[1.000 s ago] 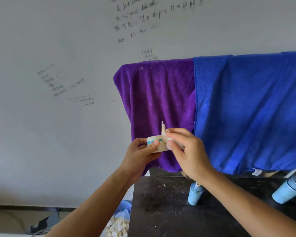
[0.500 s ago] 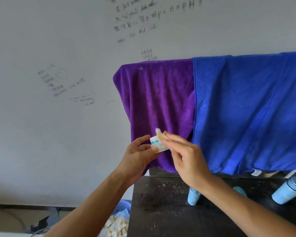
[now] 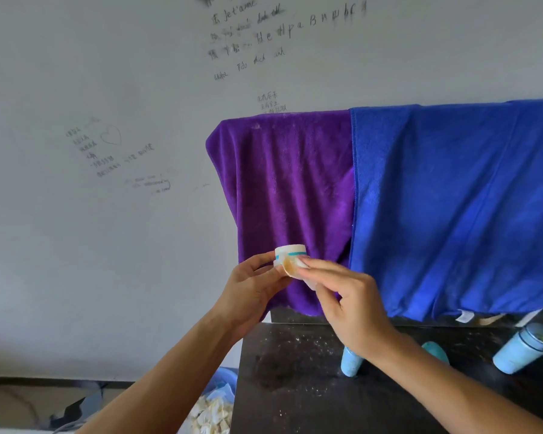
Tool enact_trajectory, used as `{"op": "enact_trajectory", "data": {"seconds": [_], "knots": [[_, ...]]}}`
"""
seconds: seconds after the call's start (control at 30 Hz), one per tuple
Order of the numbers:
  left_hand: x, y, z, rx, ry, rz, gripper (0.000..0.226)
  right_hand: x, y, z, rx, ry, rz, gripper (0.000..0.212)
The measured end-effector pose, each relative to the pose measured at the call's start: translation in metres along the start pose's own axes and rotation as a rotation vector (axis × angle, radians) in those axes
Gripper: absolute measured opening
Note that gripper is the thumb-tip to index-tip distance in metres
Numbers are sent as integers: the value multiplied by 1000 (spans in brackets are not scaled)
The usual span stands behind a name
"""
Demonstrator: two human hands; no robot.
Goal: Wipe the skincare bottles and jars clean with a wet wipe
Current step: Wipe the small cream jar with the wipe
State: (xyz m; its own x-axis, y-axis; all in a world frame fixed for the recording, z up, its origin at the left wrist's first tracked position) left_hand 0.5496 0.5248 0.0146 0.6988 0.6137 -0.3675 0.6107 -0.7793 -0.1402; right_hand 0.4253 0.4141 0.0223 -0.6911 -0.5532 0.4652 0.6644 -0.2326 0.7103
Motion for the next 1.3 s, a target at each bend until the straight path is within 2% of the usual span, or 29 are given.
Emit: {"op": "enact_trajectory", "data": {"seconds": [0.13,0.23,0.37,0.43,0.53,0.67,0.77,0.83,0.97,1.0,1.13,1.2,1.3], "knots": [[2,-1,1,16,-4,-62,54,8,1,-7,-57,44,-94,33],[-7,-3,-2,25,46,-5,45,-1,7,-15,-155,59,-57,34],[-5,-6,-5,67,-82,16,27,-5,11,-24,-219,68,-69,33],[-3,-6,-5,58,-85,9,30,-4,14,-24,-234,76,-70,35],[-2,-5,-4,21,-93,11,50,-6,14,-11,-109,10,-87,41],[1,-4,-5,-10,-24,68,48,-14,5,6,119,-9,-7,43],[7,-2,-5,0,-38,28,49,7,20,-9,-53,120,-96,42],[7,-3,-5,14,-37,20,51,23,30,-14,-97,101,-146,40],[0,-2,-5,-25,-5,119,45,4,23,-2,91,-63,50,48],[-1,-1,-5,-38,14,136,44,1,21,-6,80,-70,62,46],[-1,-6,-3,-66,121,157,49,6,27,-26,-167,9,52,45],[-2,-7,-5,-90,147,151,50,9,25,-18,-97,-17,41,43],[-3,-6,-8,-117,115,118,45,4,14,2,106,-100,35,45]]}}
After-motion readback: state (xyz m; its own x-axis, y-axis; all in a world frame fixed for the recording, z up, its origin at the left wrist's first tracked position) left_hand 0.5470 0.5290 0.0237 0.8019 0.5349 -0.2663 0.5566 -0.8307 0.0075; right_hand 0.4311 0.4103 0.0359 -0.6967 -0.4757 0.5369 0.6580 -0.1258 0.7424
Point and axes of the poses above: each hand's wrist, its own y-axis towards the middle knuckle, its own x-axis out of the back of the hand, z = x × y, the point moved 2 cm from there along y, towards the middle knuckle, and after that the axes turned 3 degrees about x, right-handed, at the moved point
